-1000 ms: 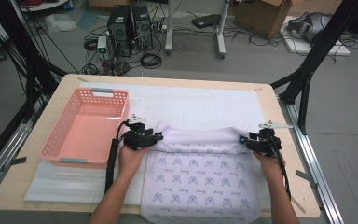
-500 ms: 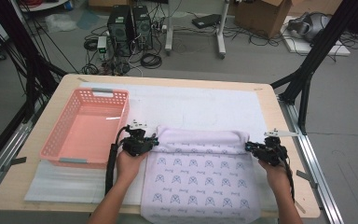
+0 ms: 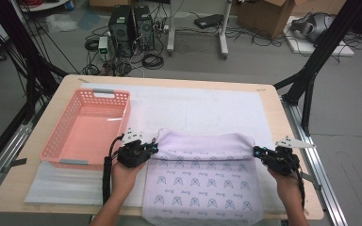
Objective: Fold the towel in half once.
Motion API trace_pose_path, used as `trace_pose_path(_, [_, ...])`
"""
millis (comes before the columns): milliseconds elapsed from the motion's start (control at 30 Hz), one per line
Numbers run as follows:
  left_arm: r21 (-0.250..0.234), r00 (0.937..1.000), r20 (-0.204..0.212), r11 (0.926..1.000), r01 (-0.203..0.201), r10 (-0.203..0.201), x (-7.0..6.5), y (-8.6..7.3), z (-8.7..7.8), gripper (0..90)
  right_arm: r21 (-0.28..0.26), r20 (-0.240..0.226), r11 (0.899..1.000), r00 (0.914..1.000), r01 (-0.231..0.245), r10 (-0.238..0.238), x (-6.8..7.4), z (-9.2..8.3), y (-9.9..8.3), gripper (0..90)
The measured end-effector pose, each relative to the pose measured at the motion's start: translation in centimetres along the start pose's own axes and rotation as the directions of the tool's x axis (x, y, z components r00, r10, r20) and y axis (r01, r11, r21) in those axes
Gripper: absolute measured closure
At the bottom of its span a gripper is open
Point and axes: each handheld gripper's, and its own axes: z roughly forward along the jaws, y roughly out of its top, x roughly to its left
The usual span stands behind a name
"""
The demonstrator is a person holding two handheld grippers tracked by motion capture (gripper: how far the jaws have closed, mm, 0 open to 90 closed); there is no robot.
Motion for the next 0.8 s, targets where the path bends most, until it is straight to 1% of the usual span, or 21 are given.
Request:
trace_pose_path(67, [-0.006, 1.0000, 0.006, 1.0000, -0.006, 0.006, -0.3, -0.8, -0.7, 83.5, -0.005, -0.006, 1.000, 1.0000, 0.004, -0.004, 0.5, -0.6, -0.5, 84.7])
trace_pose_path(100, [-0.003, 0.9998, 0.011, 0.9999, -0.016, 0.016, -0.5, -1.2, -1.0, 83.5, -0.008, -0.009, 1.000, 0.9999, 0.011, -0.011, 0.7, -0.9, -0.7, 84.6])
trace_pose_path(200, [0.010, 0.9992, 0.029, 0.9996, -0.028, 0.028, -1.1, -2.4, -1.9, 82.4, -0.009, -0.017, 1.000, 0.9995, 0.027, -0.027, 1.4, -1.9, -1.7, 84.7])
trace_pose_path(233, [0.016, 0.9992, 0.030, 0.9995, -0.026, 0.026, -1.2, -2.8, -2.1, 79.8, -0.002, -0.024, 1.000, 0.9994, 0.026, -0.026, 1.6, -2.1, -2.1, 84.6])
trace_pose_path(267, [0.020, 0.9993, 0.029, 0.9995, -0.025, 0.024, -1.2, -3.0, -2.2, 74.6, 0.008, -0.024, 1.000, 0.9993, 0.029, -0.029, 1.8, -2.3, -2.4, 84.6])
trace_pose_path(300, [0.015, 0.9996, 0.024, 0.9998, -0.017, 0.016, -1.2, -3.1, -2.4, 68.1, 0.019, -0.027, 0.999, 0.9993, 0.027, -0.027, 1.9, -2.4, -2.8, 84.5])
trace_pose_path(367, [-0.013, 0.9998, 0.018, 0.9999, 0.003, -0.002, -1.0, -2.9, -2.6, 56.1, 0.029, -0.034, 0.999, 0.9993, 0.020, -0.019, 2.1, -2.3, -3.6, 82.6])
trace_pose_path(400, [-0.025, 0.9997, 0.020, 0.9996, 0.014, -0.014, -0.9, -2.6, -2.7, 52.4, 0.030, -0.030, 0.999, 0.9994, 0.018, -0.017, 2.2, -2.3, -3.8, 78.6])
trace_pose_path(467, [-0.041, 0.9996, 0.026, 0.9991, 0.014, -0.013, -0.7, -1.8, -2.6, 48.8, 0.031, -0.017, 1.000, 0.9998, 0.003, -0.002, 2.1, -2.2, -3.8, 70.1])
trace_pose_path(533, [-0.052, 0.9993, 0.038, 0.9986, 0.007, -0.005, -0.7, -1.1, -2.2, 47.9, 0.015, 0.000, 1.000, 1.0000, 0.004, -0.004, 2.0, -2.3, -3.2, 68.6])
trace_pose_path(600, [-0.034, 0.9986, 0.052, 0.9994, -0.004, 0.006, -0.6, -0.2, -1.4, 47.9, -0.002, 0.007, 1.000, 1.0000, 0.005, -0.005, 2.0, -2.1, -2.4, 67.7])
trace_pose_path(667, [-0.016, 0.9985, 0.055, 0.9999, -0.002, 0.003, -0.4, 0.5, -0.3, 47.9, -0.003, 0.010, 1.000, 0.9999, 0.011, -0.011, 1.9, -1.7, -1.6, 66.3])
trace_pose_path(700, [-0.004, 0.9988, 0.048, 1.0000, 0.003, -0.003, -0.4, 0.7, 0.3, 48.6, 0.003, 0.012, 1.000, 0.9998, 0.014, -0.014, 1.9, -1.3, -1.3, 66.4])
trace_pose_path(733, [0.008, 0.9987, 0.050, 0.9999, 0.008, -0.008, -0.4, 0.7, 0.8, 50.0, 0.012, 0.015, 1.000, 0.9997, 0.018, -0.018, 2.0, -0.8, -1.0, 66.3])
trace_pose_path(767, [0.025, 0.9988, 0.047, 0.9997, 0.008, -0.009, -0.4, 0.6, 1.4, 52.5, 0.030, 0.019, 0.999, 0.9995, 0.024, -0.025, 2.0, -0.3, -0.9, 66.5])
trace_pose_path(800, [0.051, 0.9994, 0.036, 0.9987, 0.000, -0.001, -0.5, 0.5, 1.9, 55.5, 0.048, 0.028, 0.998, 0.9991, 0.030, -0.032, 2.0, 0.3, -0.8, 67.9])
